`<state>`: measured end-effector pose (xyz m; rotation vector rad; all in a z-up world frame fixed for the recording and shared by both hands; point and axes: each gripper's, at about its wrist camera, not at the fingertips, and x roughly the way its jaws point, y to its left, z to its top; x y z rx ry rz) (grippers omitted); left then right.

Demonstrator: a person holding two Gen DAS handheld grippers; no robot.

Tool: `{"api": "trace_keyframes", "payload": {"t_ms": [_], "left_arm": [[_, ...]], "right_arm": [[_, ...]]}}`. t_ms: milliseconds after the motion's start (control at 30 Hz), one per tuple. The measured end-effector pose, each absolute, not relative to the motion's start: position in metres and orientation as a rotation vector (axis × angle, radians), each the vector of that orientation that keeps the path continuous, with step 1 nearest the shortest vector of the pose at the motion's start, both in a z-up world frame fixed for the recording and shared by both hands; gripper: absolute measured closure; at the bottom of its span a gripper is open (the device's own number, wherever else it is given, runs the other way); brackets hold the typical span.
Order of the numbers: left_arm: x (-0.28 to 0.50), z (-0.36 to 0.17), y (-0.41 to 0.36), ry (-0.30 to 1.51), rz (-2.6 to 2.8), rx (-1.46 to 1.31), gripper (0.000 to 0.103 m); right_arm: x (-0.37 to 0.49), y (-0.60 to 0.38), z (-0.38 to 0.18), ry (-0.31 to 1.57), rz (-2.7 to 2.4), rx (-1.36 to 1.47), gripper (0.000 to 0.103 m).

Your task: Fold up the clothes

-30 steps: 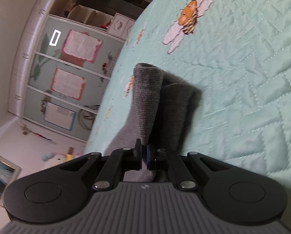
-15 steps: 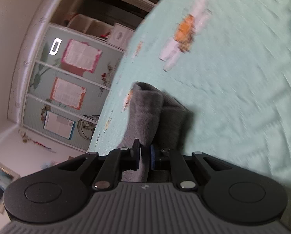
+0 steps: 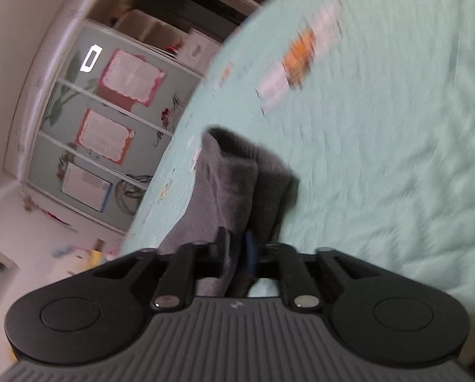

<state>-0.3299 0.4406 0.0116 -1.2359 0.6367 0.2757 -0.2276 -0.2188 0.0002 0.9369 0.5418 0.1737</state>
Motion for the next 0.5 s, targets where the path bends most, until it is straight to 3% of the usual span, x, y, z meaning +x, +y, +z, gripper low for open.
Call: {"api": "trace_keyframes", "payload": {"t_ms": [233, 500], "left_arm": [[-0.328, 0.006, 0.441, 0.664, 0.274, -1.232, 0.101], [-0.327, 0.002, 0.444, 0.687, 0.280, -1.219, 0.100]], "right_arm": [[-0.219, -0.213, 0.000, 0.562, 0.090, 0.671, 0.076], [-0.191, -0.208, -0.010, 0.532, 0.138, 0.755, 0.070]]}}
